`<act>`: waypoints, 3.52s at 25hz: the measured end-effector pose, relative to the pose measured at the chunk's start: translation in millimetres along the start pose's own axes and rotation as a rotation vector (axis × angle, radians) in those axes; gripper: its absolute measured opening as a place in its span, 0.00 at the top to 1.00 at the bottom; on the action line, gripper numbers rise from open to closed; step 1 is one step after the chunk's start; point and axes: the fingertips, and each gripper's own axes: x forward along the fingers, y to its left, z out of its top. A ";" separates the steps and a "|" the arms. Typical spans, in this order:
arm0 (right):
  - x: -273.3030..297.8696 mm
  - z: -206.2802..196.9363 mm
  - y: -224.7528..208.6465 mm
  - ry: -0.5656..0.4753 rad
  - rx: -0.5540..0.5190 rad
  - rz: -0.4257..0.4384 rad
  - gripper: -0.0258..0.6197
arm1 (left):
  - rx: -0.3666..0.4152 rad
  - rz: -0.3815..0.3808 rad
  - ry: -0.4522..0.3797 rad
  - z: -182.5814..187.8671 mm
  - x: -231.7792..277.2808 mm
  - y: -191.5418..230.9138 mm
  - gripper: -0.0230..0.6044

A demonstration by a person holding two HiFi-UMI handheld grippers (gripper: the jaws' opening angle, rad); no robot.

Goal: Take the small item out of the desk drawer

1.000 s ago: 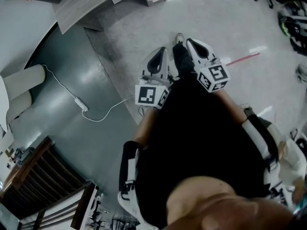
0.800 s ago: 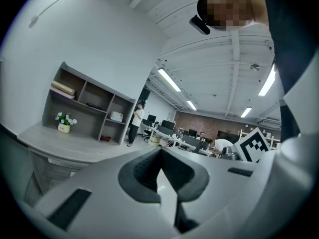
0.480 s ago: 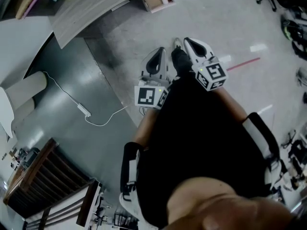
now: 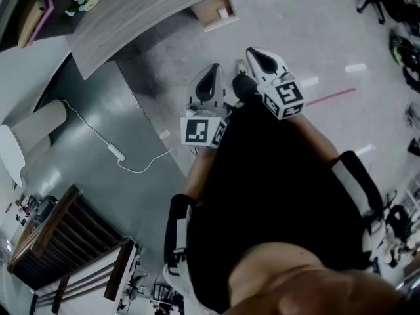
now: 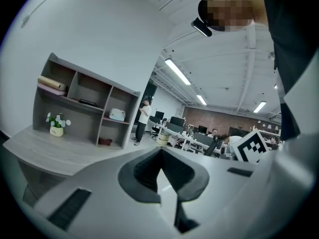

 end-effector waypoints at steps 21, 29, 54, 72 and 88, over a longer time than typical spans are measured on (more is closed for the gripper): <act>92.2 7.0 -74.8 0.066 0.021 -0.092 0.96 | 0.018 -0.033 -0.008 30.0 99.9 59.7 0.97; 139.7 -2.2 -91.3 0.124 0.051 -0.126 0.96 | 0.003 -0.058 0.012 40.0 136.0 96.7 0.97; 288.0 -134.8 -146.2 0.488 0.104 -0.147 0.86 | -0.092 -0.029 0.035 32.4 195.1 165.3 0.97; 340.3 -274.1 -198.9 0.798 0.106 -0.234 0.75 | -0.169 -0.013 0.075 12.5 217.3 188.8 0.97; 367.9 -354.2 -201.7 0.930 0.191 -0.208 0.70 | -0.197 -0.028 0.126 -20.7 226.0 200.7 0.97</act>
